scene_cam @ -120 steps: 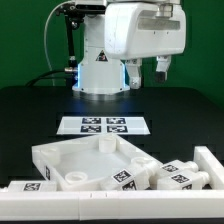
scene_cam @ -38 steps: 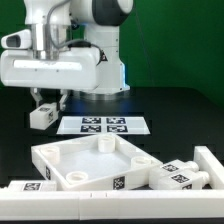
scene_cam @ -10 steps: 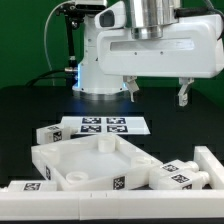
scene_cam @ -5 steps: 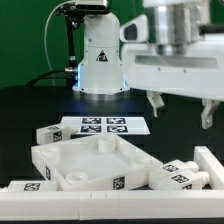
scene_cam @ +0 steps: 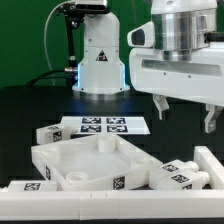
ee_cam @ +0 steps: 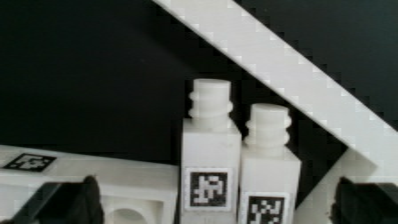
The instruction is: Assemble square table
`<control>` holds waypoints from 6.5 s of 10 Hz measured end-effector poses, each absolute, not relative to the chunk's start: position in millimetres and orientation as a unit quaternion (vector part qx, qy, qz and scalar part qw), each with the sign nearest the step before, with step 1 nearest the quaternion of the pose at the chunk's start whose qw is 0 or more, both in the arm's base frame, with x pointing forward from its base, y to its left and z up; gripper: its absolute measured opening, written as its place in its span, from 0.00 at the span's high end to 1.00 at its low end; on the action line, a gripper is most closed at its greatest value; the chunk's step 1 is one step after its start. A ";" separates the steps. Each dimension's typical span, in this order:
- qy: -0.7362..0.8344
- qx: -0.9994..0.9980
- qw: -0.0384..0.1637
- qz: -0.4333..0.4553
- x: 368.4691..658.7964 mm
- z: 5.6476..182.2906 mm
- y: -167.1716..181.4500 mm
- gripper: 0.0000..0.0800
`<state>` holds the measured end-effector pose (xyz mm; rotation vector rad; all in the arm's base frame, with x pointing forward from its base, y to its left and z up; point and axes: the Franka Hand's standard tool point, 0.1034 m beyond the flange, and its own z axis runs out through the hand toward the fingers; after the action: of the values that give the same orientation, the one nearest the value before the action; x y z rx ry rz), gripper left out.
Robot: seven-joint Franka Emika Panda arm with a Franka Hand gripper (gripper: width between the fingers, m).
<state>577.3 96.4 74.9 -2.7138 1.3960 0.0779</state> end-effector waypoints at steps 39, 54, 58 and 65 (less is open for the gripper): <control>0.248 -0.967 0.052 0.018 464.5 95.9 104.7 0.65; 0.197 -0.980 0.007 -0.012 379.7 21.8 77.6 0.65; 0.206 -0.977 0.042 0.045 392.6 72.9 91.2 0.23; 0.254 -0.963 0.053 0.067 492.3 106.8 111.3 0.19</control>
Offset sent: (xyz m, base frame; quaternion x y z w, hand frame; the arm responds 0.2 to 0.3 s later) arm 0.0104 0.0000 -0.0241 -0.0074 0.0138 0.0162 0.9997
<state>492.3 111.3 106.8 -2.9286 0.7730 0.2024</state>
